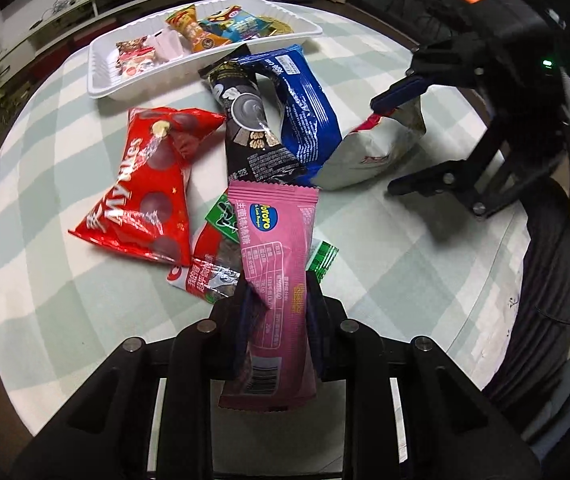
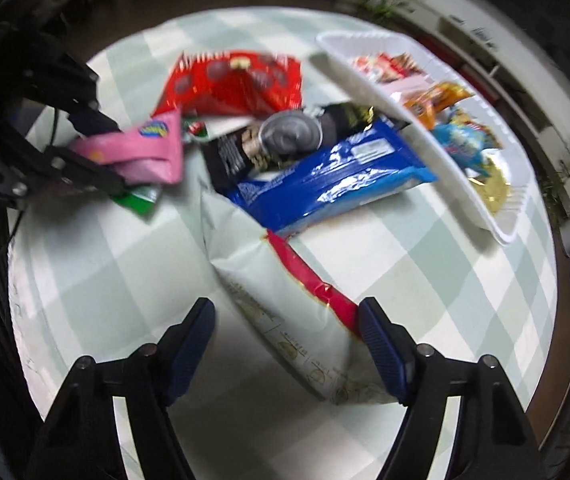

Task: Organize snacks
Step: 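Grasp the white packet with red stripe with the right tool, then carry the pink bar and white packet over the white tray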

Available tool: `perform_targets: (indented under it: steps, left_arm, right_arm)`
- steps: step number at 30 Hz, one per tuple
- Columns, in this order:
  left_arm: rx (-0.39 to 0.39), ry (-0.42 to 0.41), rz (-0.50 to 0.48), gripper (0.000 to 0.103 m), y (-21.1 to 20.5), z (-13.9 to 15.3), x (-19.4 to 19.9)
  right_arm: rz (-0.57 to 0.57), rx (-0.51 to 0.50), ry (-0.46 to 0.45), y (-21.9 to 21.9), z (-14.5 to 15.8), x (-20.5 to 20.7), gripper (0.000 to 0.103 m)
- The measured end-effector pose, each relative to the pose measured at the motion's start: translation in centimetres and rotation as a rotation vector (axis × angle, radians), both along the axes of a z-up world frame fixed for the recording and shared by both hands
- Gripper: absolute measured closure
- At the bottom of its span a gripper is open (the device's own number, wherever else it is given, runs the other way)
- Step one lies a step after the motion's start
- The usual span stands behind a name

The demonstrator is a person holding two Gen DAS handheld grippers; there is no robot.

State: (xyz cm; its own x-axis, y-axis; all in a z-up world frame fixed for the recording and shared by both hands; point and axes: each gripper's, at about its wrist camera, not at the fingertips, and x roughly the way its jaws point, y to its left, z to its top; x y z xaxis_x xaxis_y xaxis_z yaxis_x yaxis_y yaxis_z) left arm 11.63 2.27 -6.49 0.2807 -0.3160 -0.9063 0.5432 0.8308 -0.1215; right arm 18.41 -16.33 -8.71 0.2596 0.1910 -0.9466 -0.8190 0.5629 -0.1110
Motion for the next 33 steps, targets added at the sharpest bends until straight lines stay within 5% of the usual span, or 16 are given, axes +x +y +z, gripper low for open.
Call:
perform_targets:
  steps: [4,9,14,19,23,27,30,33]
  left_arm:
    - [-0.011,-0.004,0.011,0.081,-0.1,0.0,0.1]
    - [-0.02,-0.007,0.013,0.081,-0.3,-0.3,0.0]
    - [-0.029,-0.006,0.011,0.081,-0.6,-0.4,-0.2]
    - [-0.028,-0.011,0.019,0.081,-0.9,-0.4,-0.2]
    - [-0.035,-0.01,0.027,0.081,-0.7,-0.5,-0.2]
    - [-0.043,-0.008,0.033,0.081,-0.6,-0.6,-0.2]
    - [-0.048,-0.008,0.036,0.081,-0.6,-0.6,-0.1]
    - [-0.05,-0.01,0.036,0.081,-0.6,-0.6,-0.1]
  right_arm:
    - [0.0,0.006,0.053,-0.3,-0.5,1.1,0.029]
    - [-0.004,0.042,0.07,-1.1,-0.1,0.6,0.054]
    - [-0.018,0.062,0.046,-1.8,0.0,-1.0,0.066]
    - [-0.003,0.0,0.017,-0.4,-0.1,-1.9,0.062]
    - [0.009,-0.012,0.019,0.9,-0.2,-1.3,0.038]
    - [0.036,-0.024,0.043,2.2,-0.4,-1.1,0.039]
    - [0.06,-0.021,0.072,2.8,-0.3,-1.3,0.052]
    - [0.041,0.0,0.092,2.6,-0.2,-1.4,0.053]
